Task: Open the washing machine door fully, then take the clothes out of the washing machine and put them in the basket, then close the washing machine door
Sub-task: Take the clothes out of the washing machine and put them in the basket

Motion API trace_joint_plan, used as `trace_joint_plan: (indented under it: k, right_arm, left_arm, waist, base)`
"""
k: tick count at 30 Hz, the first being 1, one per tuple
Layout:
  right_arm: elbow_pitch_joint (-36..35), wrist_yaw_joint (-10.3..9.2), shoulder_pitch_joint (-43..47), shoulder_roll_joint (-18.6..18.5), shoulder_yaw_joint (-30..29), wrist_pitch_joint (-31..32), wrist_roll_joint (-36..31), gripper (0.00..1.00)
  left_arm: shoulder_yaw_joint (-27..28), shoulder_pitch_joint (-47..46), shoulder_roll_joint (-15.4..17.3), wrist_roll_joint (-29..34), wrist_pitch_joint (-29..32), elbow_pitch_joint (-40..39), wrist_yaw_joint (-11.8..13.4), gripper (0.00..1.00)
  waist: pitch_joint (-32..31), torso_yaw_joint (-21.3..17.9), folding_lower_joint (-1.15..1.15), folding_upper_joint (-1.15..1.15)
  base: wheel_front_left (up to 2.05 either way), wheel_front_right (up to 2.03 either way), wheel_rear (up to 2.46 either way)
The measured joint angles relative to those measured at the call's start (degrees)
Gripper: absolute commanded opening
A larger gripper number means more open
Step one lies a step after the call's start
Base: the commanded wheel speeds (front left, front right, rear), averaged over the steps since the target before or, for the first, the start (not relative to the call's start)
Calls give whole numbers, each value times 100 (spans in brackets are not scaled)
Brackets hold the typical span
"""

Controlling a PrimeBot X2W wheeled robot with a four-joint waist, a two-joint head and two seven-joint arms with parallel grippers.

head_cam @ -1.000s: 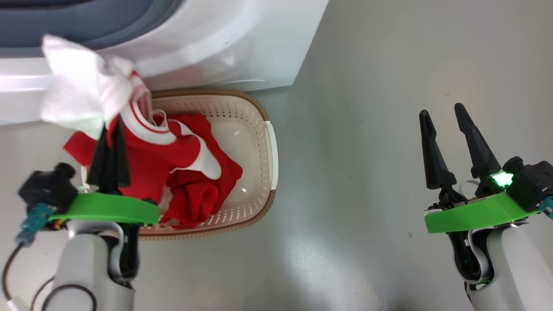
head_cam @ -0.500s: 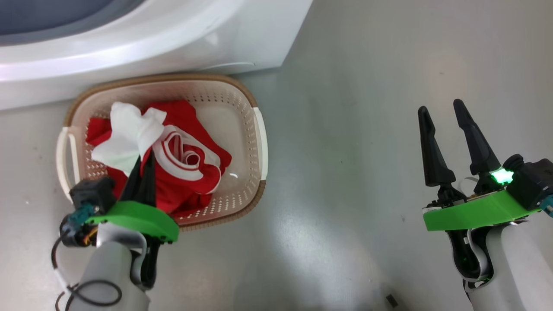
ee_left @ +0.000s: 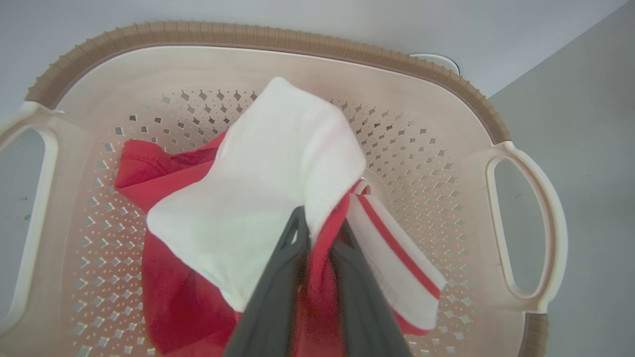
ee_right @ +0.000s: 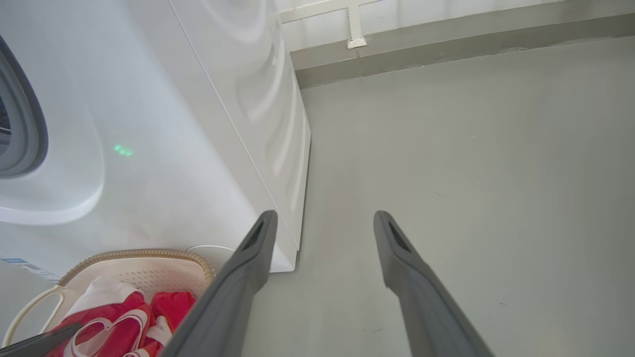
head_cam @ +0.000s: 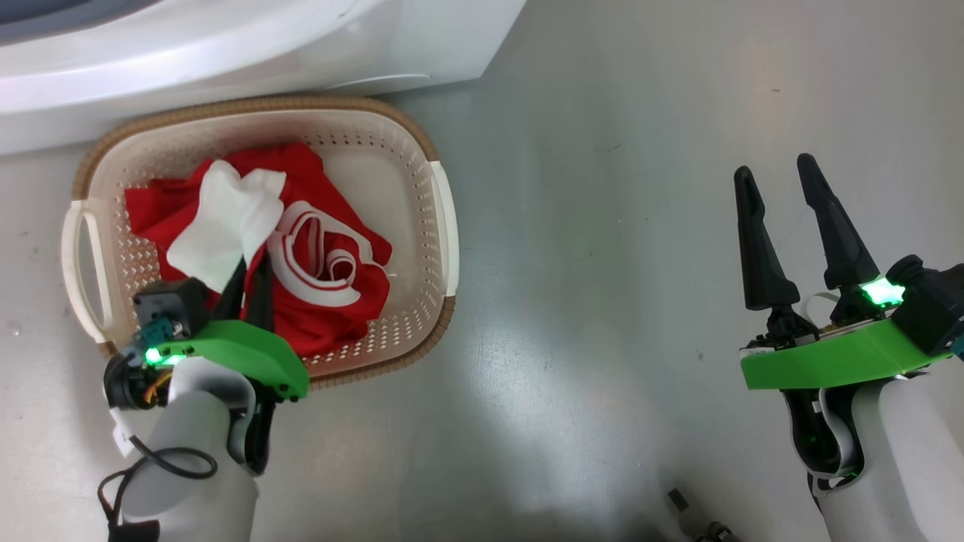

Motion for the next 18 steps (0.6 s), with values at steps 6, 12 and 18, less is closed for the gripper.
trace_joint_plan:
  k: [6,12,18]
  right_arm:
    - [7,0,-9,0,-16,0,0,100]
    - [66,0,-8,-7,-42,0,0,100]
    - [148,0,3,-36,-47,0,0,100]
  left_arm:
    - [63,-100,-1,2,0,160,0,100]
    - [82,-104,-3,-15,0,143,-9,100]
    - [74,92,-5,-63,0,-272,-58,100]
  waist:
    - [-5,35,0,0]
    - [-175,70,0,0]
    - [-479,121,0,0]
  base:
    - [0,0,0]
    - [0,0,0]
    - [0,0,0]
